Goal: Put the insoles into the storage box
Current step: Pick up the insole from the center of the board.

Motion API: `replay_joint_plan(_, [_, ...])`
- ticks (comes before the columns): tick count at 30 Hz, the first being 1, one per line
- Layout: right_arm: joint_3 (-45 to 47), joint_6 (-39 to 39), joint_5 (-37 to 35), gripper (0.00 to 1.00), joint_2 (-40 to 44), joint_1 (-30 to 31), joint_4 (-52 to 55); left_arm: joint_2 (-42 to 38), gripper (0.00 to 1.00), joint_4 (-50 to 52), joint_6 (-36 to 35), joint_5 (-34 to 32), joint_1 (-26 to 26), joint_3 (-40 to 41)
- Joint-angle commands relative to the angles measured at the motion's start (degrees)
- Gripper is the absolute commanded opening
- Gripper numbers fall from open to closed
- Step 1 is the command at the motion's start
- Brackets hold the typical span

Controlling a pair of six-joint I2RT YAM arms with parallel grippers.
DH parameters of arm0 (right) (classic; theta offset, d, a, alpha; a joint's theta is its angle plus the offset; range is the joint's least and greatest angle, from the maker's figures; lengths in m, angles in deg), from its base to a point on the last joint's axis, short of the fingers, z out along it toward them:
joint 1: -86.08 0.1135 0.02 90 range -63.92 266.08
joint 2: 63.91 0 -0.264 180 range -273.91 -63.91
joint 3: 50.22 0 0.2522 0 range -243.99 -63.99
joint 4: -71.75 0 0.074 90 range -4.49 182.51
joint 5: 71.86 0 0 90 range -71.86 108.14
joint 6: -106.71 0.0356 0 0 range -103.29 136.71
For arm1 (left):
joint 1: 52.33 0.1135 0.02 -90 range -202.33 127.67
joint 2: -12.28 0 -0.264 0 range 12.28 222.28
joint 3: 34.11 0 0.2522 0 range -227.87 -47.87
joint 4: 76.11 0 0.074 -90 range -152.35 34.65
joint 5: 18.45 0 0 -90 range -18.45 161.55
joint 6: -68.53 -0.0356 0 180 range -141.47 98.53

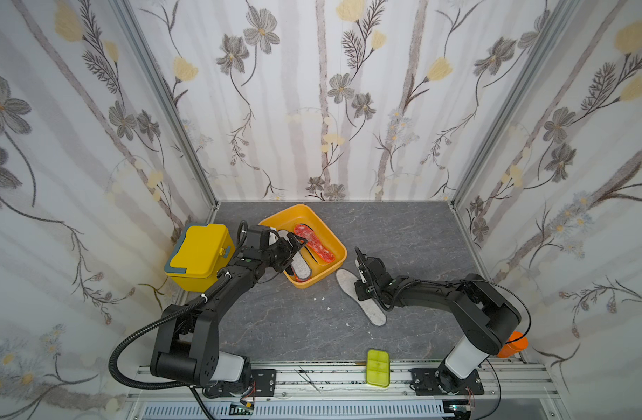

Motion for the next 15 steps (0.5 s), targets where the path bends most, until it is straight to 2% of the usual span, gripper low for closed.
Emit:
replay_joint_plan(1, [1.1, 1.2, 2.6, 0.21, -1.2, -0.3, 12.5, -0.7, 1.00, -0.8, -0.4, -0.7, 0.1, 0.5])
replay_joint_plan(3, [1.1, 1.3, 3.1, 0.10, -0.4, -0.7, 12.3, -0.9, 1.00, -0.8, -0.3, -0.8, 0.1, 0.8])
replay_joint_plan(5, [1.1, 1.2, 3.3, 0.03, 0.1, -1.1, 12.2, -1.0, 1.00, -1.0, -0.2, -0.8, 0.1, 1.1])
replay_joint_plan(15, [4.2, 1.9, 3.6, 0.00, 6.1, -3.7, 9.2, -1.9, 1.00, -2.7, 1.6, -0.7, 0.1, 2.3])
